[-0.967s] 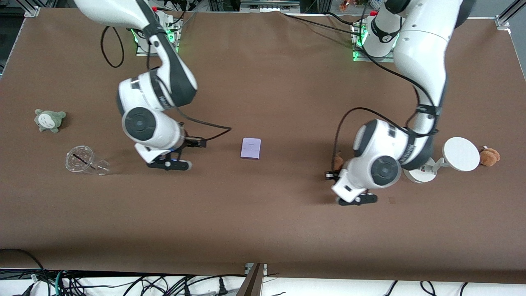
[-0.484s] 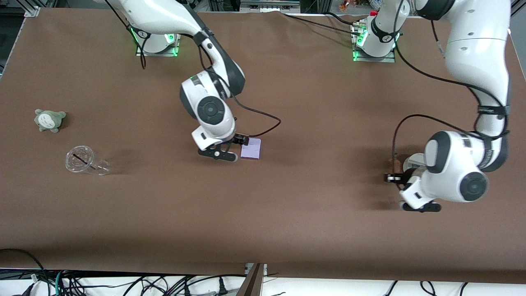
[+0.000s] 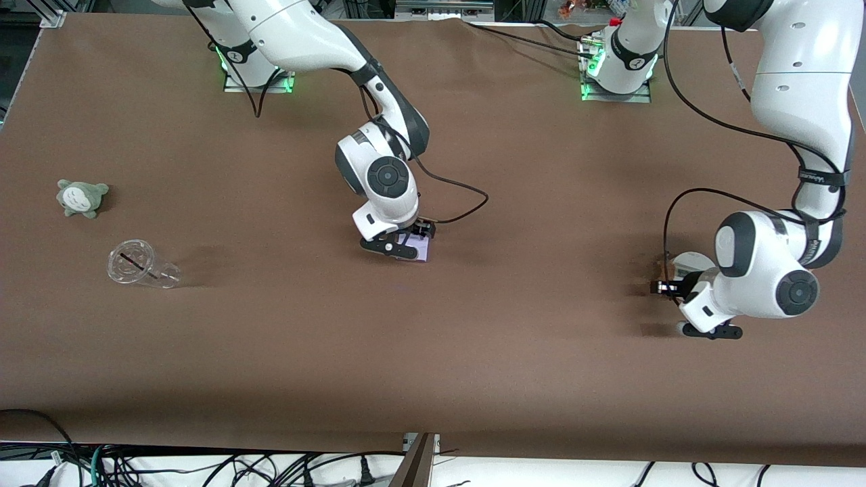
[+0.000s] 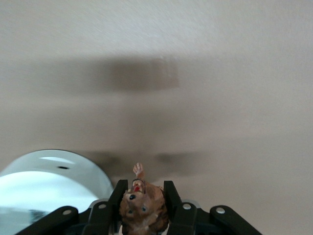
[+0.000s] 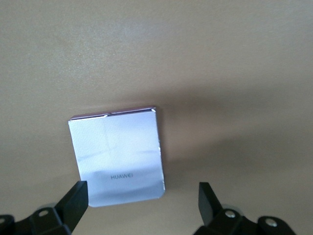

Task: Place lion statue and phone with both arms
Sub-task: 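Carry the lion toward the lamp while the right gripper grasps the box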

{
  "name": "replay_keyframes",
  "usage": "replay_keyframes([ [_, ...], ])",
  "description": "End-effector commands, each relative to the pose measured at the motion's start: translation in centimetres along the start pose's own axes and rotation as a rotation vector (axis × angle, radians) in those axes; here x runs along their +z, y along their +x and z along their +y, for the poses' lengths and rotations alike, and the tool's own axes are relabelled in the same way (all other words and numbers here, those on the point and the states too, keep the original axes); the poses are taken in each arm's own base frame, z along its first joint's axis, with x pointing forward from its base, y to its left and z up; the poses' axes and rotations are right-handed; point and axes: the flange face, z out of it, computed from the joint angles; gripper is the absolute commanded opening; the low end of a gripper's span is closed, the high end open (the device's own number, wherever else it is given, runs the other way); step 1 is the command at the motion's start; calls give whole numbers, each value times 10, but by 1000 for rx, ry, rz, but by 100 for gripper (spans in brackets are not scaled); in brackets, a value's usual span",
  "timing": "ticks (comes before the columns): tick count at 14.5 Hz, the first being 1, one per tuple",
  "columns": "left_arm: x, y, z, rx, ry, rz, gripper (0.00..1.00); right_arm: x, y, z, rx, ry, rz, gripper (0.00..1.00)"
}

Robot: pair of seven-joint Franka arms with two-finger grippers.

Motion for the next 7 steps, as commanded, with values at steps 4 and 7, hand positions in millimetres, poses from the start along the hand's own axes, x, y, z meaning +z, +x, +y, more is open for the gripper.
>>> replay_keyframes([
  [4,-1,-7,18,-29,8,7,0,18,-15,-18,27,56,14,100],
  [7,9,-3,26,-21,2,22,0,25,-18,-20,11,49,10,100],
])
